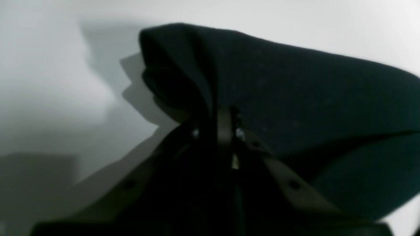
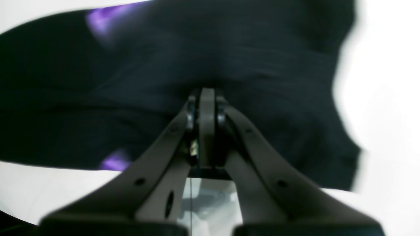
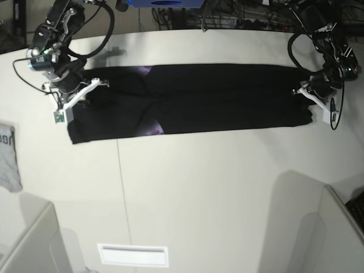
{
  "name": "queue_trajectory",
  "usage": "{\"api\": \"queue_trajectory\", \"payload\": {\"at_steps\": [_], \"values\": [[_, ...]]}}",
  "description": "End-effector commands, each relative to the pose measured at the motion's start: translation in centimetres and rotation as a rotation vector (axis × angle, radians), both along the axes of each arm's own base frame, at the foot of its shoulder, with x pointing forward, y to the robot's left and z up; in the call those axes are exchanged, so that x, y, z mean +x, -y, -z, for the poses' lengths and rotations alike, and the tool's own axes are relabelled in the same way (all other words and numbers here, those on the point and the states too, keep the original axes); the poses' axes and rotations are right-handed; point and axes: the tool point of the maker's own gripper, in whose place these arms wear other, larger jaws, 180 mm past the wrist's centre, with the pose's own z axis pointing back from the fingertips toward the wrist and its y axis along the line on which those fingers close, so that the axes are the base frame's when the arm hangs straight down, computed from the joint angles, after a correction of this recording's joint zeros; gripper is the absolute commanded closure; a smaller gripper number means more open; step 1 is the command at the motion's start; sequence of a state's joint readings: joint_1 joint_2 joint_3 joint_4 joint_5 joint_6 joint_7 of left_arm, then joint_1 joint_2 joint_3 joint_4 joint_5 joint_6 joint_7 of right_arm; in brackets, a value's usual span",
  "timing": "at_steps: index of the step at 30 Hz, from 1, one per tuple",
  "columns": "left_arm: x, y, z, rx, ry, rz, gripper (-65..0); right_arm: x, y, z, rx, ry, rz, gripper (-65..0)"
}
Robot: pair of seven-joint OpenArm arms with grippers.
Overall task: Fold the T-shirt properly
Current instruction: 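Push the strip ends inward toward each other with both grippers, then grasp the strip end with the left gripper and fold it toward the right gripper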
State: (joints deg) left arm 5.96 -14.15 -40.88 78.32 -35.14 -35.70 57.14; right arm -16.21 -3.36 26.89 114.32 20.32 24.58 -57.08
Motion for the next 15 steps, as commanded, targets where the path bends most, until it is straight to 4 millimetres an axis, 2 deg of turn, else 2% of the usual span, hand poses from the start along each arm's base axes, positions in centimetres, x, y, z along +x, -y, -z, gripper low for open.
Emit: {"api": "queue_trajectory", "payload": {"at_steps": [1,5,7,10,15], "values": [[0.4,-1.2,-1.4,0.053,0.013,-0.007,0.0,0.7,-0.1,-1.0,-0.004,0.043,-0.009,0.0],[1.7,-1.9,-5.1,0.136,0.081,-0.036,0.0,0.7,-0.1,-1.0,-0.002,0.043,-0.009,0.0],[1.8,-1.2,-6.4,0.168,0.107,-0.017,0.0,0.7,-0.1,-1.0,-0.002,0.044,-0.009,0.0],[1.8,2.0,-7.4,0.180,0.133,0.061,0.0,0.8,-0.1,-1.0,-0.002,0.049,-0.008,0.0],[1.2,10.2,-7.3,0.099,0.153,0.182,0.0,0.9,0.0,-1.1,-0.002,0.052,-0.007,0.0]]}}
